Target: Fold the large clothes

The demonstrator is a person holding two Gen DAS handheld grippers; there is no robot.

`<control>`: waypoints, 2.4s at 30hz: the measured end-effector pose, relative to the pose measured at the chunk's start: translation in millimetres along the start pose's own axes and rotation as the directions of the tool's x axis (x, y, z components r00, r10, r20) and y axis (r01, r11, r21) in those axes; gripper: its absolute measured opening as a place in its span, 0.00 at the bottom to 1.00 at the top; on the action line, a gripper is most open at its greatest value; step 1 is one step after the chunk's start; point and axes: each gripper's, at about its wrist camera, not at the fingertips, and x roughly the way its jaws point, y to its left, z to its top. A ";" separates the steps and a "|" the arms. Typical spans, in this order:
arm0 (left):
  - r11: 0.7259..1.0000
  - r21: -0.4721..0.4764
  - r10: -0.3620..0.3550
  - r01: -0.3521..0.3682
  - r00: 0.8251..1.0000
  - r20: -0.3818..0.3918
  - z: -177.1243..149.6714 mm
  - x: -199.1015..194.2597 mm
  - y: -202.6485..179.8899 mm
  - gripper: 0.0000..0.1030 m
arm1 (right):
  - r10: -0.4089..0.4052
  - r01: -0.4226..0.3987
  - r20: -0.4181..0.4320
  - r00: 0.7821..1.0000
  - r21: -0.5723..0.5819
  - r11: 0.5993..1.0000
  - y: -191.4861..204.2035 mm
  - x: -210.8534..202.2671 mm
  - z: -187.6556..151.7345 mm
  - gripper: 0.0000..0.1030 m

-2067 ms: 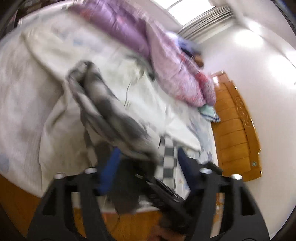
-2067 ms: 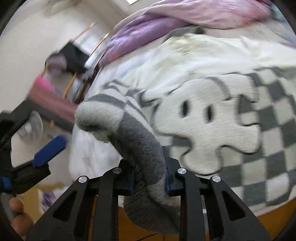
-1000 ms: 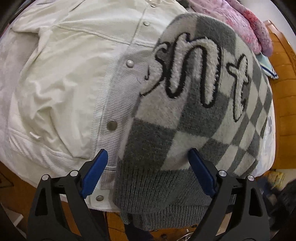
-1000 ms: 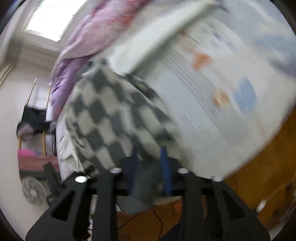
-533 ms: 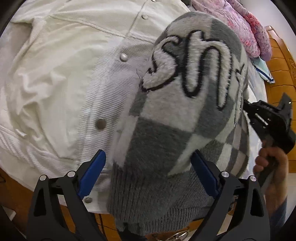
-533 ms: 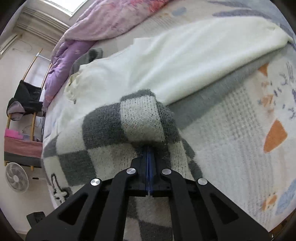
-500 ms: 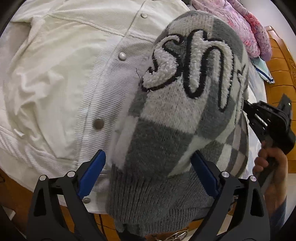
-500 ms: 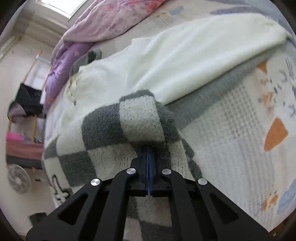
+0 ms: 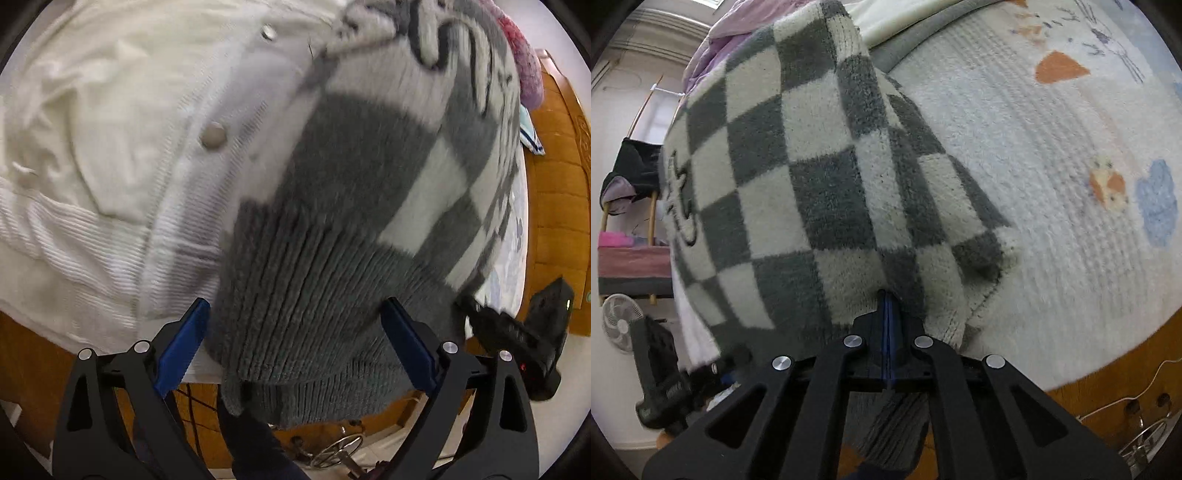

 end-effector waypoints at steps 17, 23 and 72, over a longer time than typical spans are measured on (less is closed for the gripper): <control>0.984 0.024 -0.177 0.178 0.984 -0.022 5.4 -49.4 -0.7 0.25 | 0.261 -0.397 0.350 0.900 0.407 0.822 -61.0 -66.6 -122.8 0.59; 0.974 0.065 -0.218 0.218 0.976 -0.010 11.6 -84.3 -16.8 0.25 | 0.351 -0.593 0.478 0.805 0.629 0.503 -65.6 -31.7 -168.2 0.69; 0.981 0.068 -0.173 0.181 0.979 -0.108 38.6 -63.5 1.3 0.69 | 0.353 -0.411 0.210 0.912 0.493 0.767 -61.0 23.8 -38.8 0.38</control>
